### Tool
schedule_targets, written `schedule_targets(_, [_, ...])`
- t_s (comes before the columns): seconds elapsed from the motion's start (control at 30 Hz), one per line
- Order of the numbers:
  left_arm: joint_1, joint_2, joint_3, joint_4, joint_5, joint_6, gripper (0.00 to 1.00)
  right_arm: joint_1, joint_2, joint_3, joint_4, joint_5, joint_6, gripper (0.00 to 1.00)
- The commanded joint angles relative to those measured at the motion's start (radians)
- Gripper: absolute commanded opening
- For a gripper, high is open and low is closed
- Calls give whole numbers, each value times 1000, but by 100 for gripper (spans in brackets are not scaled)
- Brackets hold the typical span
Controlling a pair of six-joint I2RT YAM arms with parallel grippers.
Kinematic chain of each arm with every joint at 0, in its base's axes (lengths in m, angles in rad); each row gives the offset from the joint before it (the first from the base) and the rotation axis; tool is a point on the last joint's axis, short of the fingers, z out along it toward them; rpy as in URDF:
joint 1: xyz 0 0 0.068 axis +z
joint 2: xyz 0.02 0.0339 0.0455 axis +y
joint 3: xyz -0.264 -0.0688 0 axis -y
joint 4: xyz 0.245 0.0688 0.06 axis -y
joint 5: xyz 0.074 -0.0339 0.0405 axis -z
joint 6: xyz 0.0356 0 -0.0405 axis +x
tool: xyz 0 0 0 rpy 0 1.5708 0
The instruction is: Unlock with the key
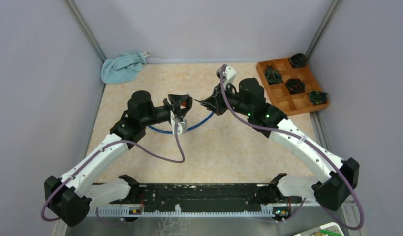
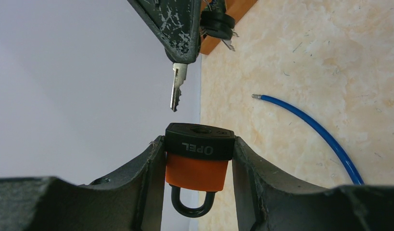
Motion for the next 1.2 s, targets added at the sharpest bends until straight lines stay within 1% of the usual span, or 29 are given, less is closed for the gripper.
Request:
schedule_targets(0.0, [2,-23,5,78,31,37,0,20,16,61,42,-30,2,0])
schedule_targets(0.2, [1,-20,10,77,34,46,0,38,35,67,41,-27,3,0])
schedule_targets(0.8, [2,-25,4,50,46,93,0,41,44,61,48,-14,4,0])
schedule_targets(1.17, [1,-22,4,47,61,96,0,40,66,69,64,-5,9,0])
